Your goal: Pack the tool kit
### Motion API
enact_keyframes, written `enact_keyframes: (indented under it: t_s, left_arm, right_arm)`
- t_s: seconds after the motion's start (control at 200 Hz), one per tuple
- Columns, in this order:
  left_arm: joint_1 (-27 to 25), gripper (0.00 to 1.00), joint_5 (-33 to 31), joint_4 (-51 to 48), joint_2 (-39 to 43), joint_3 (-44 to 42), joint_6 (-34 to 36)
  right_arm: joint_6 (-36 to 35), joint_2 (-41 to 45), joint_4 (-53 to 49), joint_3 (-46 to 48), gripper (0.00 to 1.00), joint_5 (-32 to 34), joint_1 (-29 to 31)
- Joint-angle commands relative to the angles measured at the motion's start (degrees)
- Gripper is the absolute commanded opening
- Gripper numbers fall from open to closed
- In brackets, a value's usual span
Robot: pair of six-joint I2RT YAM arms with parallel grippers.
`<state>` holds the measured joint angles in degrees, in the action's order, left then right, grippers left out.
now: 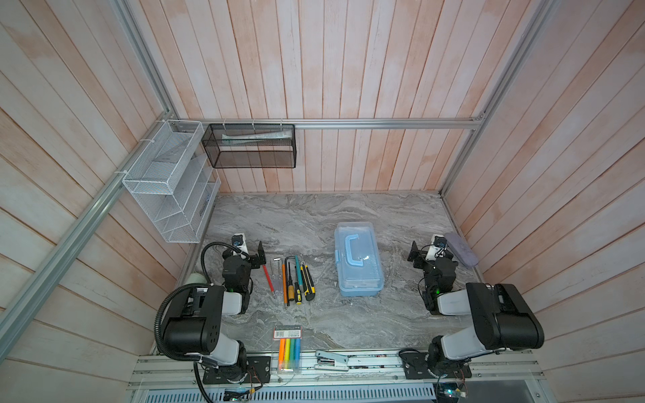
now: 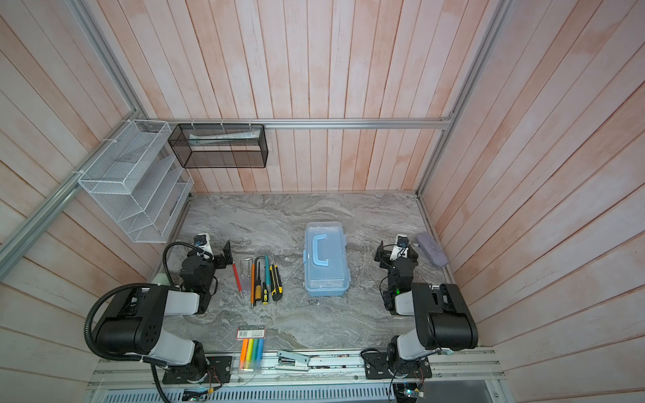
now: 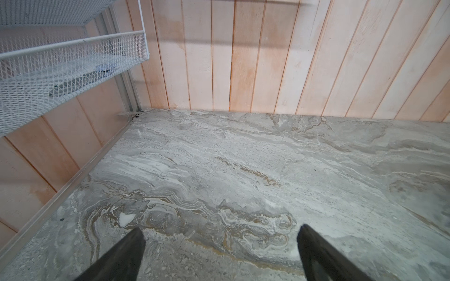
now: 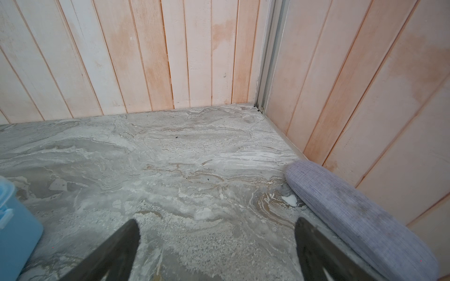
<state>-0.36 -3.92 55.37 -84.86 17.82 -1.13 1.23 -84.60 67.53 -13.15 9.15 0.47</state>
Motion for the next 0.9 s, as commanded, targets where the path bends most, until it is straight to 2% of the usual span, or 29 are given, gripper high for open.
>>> enact_keyframes:
  t_s: [0.0,0.045,0.1,0.225,0.29,0.385,0.45,0.51,0.605,0.73,0.795,0.895]
  left_arm:
    - [-0.7,1.0,-3.4,-13.9,6.5,6.7,-0.8]
    - [-1.0,1.0,-3.3,-18.0,8.3,8.5,-1.2]
    - [-1.7,1.0,-4.8,-22.5,10.6,10.3,-2.9]
    - [-1.7,1.0,-4.1,-36.6,14.4,16.0,-16.0]
    - [-1.7,1.0,0.1,-45.5,14.9,20.2,-19.5]
    - [-1.9,1.0,12.3,-50.5,15.5,22.3,-22.2]
    - [-2.1,1.0,18.9,-51.6,16.1,22.9,-25.2]
    - [-2.9,1.0,24.4,-50.8,16.6,22.7,-27.8]
    - [-5.6,1.0,29.0,-52.1,16.0,24.1,-30.0]
    - [-11.1,0.97,30.3,-54.5,13.3,26.6,-30.5]
    - [-14.0,0.95,30.3,-54.9,11.6,27.8,-30.7]
    - [-17.4,0.92,31.0,-53.5,9.5,28.1,-32.0]
  right_arm:
    - [-1.3,5.7,-7.5,-3.3,0.98,5.8,3.0]
    - [-0.3,7.8,-16.7,-7.3,0.98,9.6,5.0]
    - [4.2,9.6,-28.0,-13.0,0.98,12.3,6.2]
    - [10.4,12.4,-43.3,-21.3,0.98,16.4,10.7]
    - [12.8,14.6,-49.3,-24.8,0.98,18.3,14.2]
    - [14.5,16.9,-58.1,-31.0,0.95,16.6,19.4]
    - [16.8,16.5,-66.4,-37.1,0.91,12.8,21.5]
    - [19.4,15.3,-73.5,-42.4,0.84,6.6,22.4]
    - [22.5,13.5,-79.6,-47.8,0.74,-1.7,23.9]
    - [26.0,9.2,-83.7,-51.5,0.59,-12.6,24.4]
    - [26.8,7.3,-83.7,-52.0,0.58,-17.3,24.8]
    - [27.8,5.4,-82.2,-51.6,0.57,-20.6,25.5]
